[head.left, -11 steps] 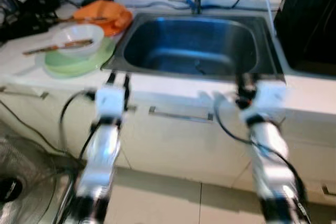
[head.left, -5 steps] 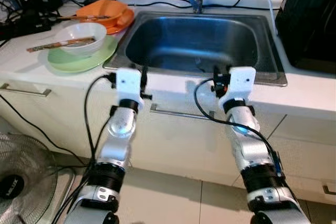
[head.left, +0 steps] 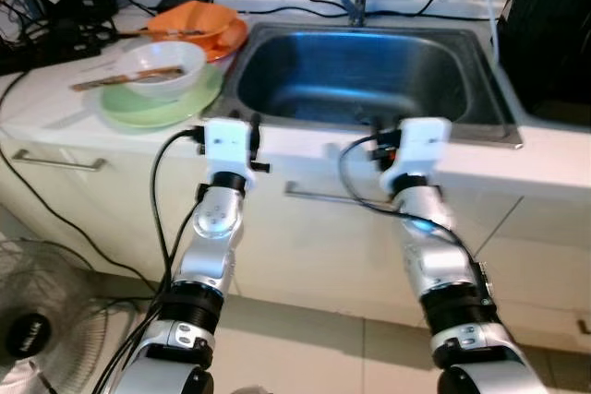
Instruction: Kitchen organization
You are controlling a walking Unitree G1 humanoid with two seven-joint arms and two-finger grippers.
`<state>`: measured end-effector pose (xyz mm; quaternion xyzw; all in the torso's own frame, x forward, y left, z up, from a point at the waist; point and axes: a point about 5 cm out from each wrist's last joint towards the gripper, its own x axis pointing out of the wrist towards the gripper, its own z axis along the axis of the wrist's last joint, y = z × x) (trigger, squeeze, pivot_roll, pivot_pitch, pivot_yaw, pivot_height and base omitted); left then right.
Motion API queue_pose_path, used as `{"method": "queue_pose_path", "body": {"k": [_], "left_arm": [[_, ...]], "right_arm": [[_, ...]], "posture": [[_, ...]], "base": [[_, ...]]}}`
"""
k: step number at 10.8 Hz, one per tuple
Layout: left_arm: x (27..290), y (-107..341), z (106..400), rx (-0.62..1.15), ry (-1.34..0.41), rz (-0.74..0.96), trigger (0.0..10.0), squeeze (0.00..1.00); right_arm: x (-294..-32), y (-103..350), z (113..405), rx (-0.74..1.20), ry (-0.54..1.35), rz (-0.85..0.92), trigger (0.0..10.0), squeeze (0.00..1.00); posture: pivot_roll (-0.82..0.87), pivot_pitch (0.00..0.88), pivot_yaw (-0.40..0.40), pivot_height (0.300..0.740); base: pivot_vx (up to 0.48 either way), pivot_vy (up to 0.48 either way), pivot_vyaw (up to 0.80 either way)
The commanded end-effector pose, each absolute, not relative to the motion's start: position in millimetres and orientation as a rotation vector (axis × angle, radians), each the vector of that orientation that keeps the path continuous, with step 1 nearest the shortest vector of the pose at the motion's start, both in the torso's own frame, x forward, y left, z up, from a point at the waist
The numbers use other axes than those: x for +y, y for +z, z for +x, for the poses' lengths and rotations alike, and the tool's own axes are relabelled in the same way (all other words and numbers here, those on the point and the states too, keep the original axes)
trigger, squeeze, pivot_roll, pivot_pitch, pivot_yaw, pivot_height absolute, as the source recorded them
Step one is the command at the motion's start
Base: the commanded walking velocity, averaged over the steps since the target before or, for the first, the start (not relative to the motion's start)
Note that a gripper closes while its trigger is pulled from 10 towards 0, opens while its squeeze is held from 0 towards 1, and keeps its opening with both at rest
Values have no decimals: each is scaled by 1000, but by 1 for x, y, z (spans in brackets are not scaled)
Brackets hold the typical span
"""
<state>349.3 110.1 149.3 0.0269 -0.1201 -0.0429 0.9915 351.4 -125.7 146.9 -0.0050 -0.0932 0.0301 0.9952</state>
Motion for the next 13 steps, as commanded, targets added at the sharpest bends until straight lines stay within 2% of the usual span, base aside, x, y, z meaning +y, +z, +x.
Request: {"method": "queue_pose_path", "body": {"k": [1, 2, 4, 6, 11, 13], "left_arm": [[113, 147, 349, -238, -75, 55, 10000, 0], [114, 146, 349, -236, -70, 56, 10000, 0], [115, 146, 349, -231, -67, 55, 10000, 0], [114, 146, 349, -231, -67, 52, 10000, 0], [108, 147, 348, -222, -100, 44, 10000, 0], [112, 150, 349, -233, -78, 40, 10000, 0]], "right_arm": [[-125, 151, 354, -201, 59, -4, 10000, 0], [-124, 151, 354, -200, 60, 6, 10000, 0], [-124, 148, 356, -175, 67, 3, 10000, 0], [-129, 150, 356, -193, 51, 3, 10000, 0], [-133, 150, 357, -192, 35, 22, 10000, 0], [-133, 149, 357, -186, 43, 30, 10000, 0]], "posture": [[39, 0, 70, 740], [40, 0, 71, 740], [38, 0, 76, 740], [42, 0, 79, 740], [40, 0, 84, 740], [41, 0, 84, 740]], "base": [[0, 300, 0], [0, 300, 0], [0, 311, -706], [0, 277, 0], [0, 0, 0], [352, 0, -400]]}}
